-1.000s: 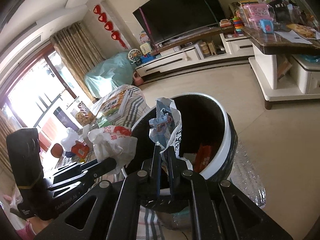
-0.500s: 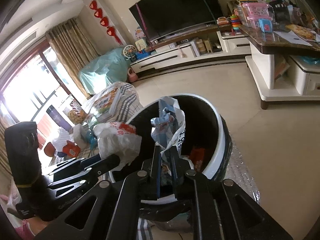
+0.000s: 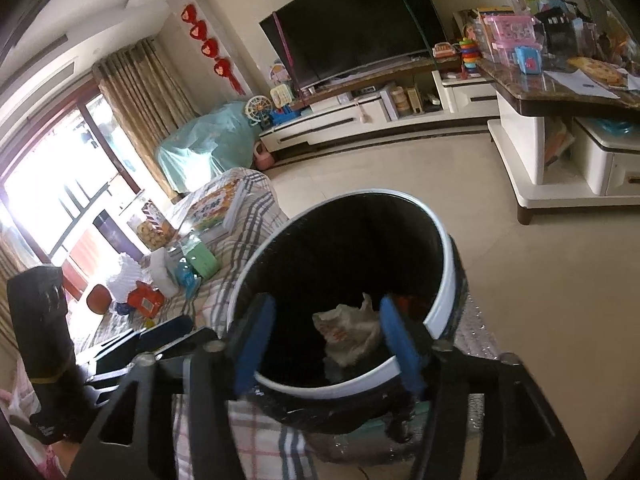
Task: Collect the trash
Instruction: 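Open both tools over the bin to release tissue and wrapper, then grasp white foam net with left tool while right tool grasps yellow snack bag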
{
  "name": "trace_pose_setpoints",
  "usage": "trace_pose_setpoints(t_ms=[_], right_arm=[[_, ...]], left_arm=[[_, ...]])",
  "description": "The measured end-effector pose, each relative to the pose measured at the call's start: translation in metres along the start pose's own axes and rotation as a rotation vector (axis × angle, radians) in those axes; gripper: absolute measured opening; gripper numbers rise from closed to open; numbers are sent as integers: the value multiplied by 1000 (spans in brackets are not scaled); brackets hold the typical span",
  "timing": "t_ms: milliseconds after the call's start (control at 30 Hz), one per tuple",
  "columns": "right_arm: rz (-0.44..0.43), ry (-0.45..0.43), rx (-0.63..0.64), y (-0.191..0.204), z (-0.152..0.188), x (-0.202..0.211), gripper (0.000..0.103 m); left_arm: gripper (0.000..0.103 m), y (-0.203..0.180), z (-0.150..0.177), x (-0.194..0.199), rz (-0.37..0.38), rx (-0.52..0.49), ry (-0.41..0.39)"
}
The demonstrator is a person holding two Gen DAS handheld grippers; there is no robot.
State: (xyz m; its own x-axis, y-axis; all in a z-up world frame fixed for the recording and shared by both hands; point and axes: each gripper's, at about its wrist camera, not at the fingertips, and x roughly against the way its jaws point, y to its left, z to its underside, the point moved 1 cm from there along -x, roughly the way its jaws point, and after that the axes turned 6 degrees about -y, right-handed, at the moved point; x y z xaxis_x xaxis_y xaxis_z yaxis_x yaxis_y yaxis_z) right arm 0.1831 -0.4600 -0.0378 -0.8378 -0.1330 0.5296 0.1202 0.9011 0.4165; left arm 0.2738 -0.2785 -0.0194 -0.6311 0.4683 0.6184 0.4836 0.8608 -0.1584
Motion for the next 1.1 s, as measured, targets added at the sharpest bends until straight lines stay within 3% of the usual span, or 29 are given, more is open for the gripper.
trace_pose_setpoints(t_ms=[233,700,1100], right_arm=[[-38,-4,18,27,12,4,78],[-148,69,86,97,48,-11,81],[-230,141,135,151,75,-32,81]], left_arm=[[55,24,24,37,-19,58,-20],[55,86,65,121,-121,175,-63],[55,137,89,146,-244,269,-43]])
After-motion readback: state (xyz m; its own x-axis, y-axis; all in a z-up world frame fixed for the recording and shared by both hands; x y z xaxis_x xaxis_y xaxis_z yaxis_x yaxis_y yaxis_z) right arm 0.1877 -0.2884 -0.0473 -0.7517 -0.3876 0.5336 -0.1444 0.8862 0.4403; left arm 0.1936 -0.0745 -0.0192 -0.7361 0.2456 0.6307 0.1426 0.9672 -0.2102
